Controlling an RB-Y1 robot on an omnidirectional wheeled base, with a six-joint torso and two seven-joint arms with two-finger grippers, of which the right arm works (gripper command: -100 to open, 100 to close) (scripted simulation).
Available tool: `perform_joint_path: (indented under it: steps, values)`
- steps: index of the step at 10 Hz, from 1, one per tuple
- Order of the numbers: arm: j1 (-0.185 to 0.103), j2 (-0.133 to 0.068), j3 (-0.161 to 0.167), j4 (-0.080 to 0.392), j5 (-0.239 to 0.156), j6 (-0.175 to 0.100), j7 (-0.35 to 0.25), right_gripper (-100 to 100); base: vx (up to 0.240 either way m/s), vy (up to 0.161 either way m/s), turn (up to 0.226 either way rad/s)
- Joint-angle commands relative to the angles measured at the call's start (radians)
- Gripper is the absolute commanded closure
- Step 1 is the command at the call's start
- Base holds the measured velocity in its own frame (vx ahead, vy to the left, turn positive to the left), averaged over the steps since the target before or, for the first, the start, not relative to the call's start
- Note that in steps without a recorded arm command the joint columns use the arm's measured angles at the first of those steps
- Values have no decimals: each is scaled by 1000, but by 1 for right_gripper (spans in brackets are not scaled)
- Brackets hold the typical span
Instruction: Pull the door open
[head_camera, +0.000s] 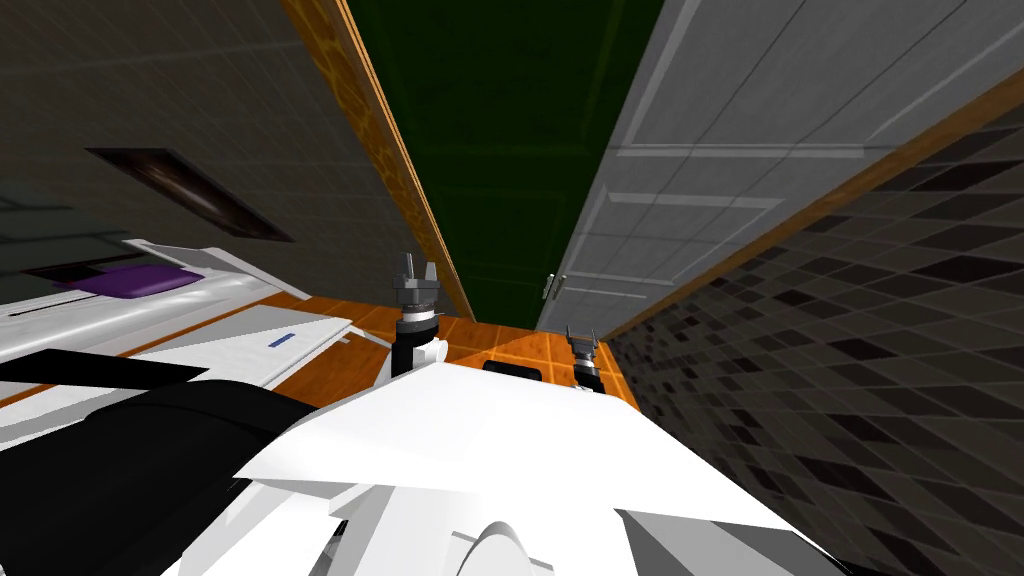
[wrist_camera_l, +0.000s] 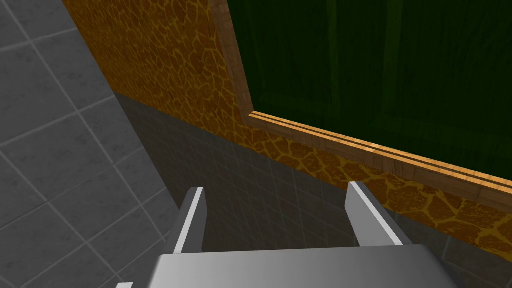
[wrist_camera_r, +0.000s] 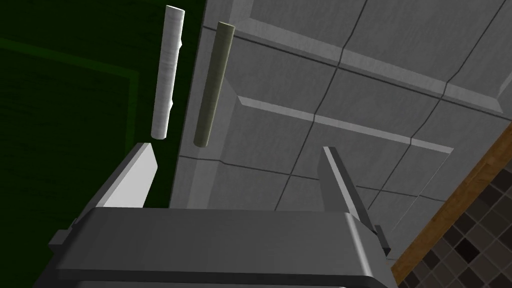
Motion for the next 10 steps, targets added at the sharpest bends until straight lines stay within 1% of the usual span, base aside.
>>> perform_joint_path:
  steps: [1,4,9,10]
  values:
    - [-8,-9,7,33,-13,-6,-37,-100,97,-9,88]
    - [-20,-22,22,90,-34,-17,-97,-100,109,-7,86]
    - [-39,-40,42,173,-65,-33,-183,-100,103,-13,70]
    - [-46,-46,49,199,-75,-38,-211,-100,106,-15,103]
